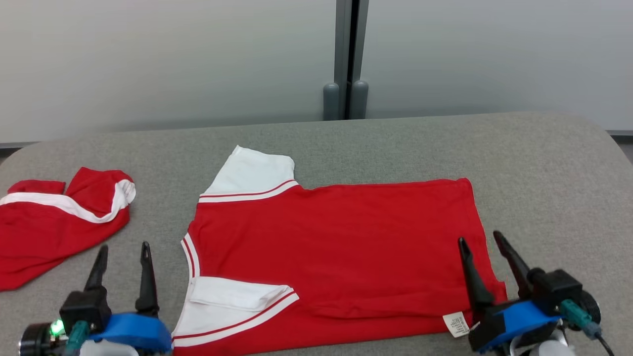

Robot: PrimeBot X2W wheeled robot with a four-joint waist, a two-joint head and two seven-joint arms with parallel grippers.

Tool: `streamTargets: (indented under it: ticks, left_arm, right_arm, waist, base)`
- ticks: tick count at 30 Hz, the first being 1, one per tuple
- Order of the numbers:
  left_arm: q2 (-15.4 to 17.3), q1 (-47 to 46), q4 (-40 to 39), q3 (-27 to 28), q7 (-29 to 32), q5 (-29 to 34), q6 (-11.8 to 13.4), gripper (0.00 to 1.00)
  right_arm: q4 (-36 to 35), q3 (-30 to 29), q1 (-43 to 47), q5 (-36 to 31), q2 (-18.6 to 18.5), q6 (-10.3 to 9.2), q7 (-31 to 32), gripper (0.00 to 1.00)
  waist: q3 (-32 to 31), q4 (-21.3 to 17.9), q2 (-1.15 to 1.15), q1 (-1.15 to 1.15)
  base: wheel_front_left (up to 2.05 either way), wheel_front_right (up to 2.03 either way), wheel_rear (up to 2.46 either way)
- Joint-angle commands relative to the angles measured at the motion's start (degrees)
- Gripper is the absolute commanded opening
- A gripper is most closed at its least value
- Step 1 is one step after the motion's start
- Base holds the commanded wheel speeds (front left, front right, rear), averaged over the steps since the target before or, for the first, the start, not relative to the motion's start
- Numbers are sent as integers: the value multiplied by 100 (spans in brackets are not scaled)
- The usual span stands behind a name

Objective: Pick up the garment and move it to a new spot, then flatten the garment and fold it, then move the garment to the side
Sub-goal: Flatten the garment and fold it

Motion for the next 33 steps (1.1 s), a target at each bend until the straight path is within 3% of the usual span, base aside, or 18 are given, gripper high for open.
streamTargets:
  ticks: [1,7,14,16,25,33]
  left_arm:
    - [161,-407,101,-34,-26,29,-91,100]
    - [642,-1927,518,-251,217,63,-324,100]
    - [1070,-3895,1185,-787,1023,-184,-476,100]
    - [1126,-4119,1323,-909,1158,-268,-477,100]
    - [1584,-5511,2249,-2430,2572,-1228,-470,100]
    - [1889,-6156,2860,-3290,3125,-1834,-471,100]
  right_arm:
    - [34,24,-349,32,-150,1,-23,100]
    - [350,144,-1565,61,-567,1,32,100]
    - [945,401,-2992,260,-902,1,606,100]
    - [1035,472,-3165,323,-929,1,702,100]
    - [1488,1336,-4181,1010,-1241,2,1294,100]
    - [1579,1791,-4661,1445,-1356,1,1229,100]
  waist:
    - [101,-51,-1,0]
    - [631,-246,-1,0]
    - [1494,-500,-1,0]
    - [1609,-541,-1,0]
    - [2356,-862,-1,0]
    - [2823,-1095,-1,0]
  base:
    - [0,0,0]
    - [0,0,0]
    - [0,0,0]
    - [0,0,0]
    - [0,0,0]
    - [0,0,0]
